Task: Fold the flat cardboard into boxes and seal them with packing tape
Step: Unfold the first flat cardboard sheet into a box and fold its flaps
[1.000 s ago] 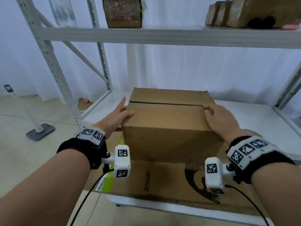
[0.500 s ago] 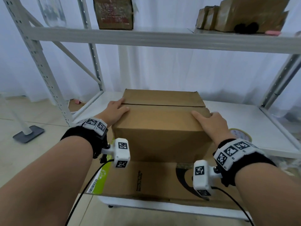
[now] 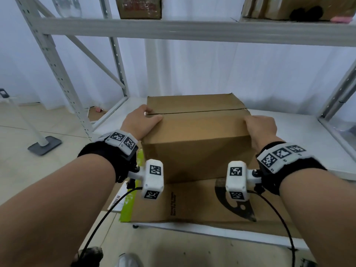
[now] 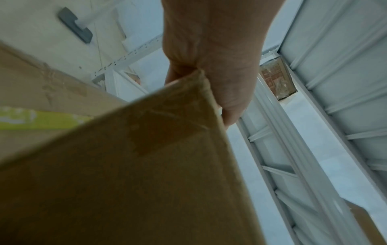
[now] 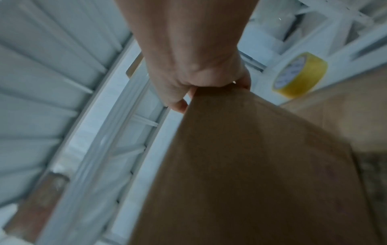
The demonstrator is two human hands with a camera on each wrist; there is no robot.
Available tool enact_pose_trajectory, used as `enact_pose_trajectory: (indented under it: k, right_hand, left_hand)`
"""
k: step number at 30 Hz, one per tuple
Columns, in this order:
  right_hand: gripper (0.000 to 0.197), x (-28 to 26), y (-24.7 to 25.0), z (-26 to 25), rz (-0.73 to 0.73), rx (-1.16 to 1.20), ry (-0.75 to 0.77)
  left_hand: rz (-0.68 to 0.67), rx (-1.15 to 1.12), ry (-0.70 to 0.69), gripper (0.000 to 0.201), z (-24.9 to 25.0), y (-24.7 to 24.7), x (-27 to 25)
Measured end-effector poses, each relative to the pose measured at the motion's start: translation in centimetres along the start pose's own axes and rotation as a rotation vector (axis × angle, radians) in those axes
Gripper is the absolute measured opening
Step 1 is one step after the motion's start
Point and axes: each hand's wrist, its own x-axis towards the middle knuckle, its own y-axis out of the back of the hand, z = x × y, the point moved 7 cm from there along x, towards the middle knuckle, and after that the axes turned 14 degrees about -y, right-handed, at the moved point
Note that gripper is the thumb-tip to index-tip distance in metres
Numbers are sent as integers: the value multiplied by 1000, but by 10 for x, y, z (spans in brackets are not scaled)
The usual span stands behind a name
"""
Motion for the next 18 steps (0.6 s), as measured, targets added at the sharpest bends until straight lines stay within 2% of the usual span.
enact_pose_trajectory:
  k: [2,4,8,13,15,18]
  right_hand:
    - [32,2,2,-5,-20,-96,4]
    - [29,-1,14,-9,16,-85,25]
    - [39,-1,25,1,41,-108,61]
    - [60,2,7,9,-152,-209,135]
    - [59,3,2,6,-208,-249,152]
    - [53,2,1,1,-204,-301,183]
  left_hand:
    - [7,-40,-4,47,3,0,-1]
    - [13,-38,-26,47,9,3,1]
    - [-15,87,-63,47,22,-4,11]
    - [-111,268,6,59,10,-32,20]
    - [-103,301,-14,59,10,-34,27]
    - [-75,372,-66,54,13,-29,35]
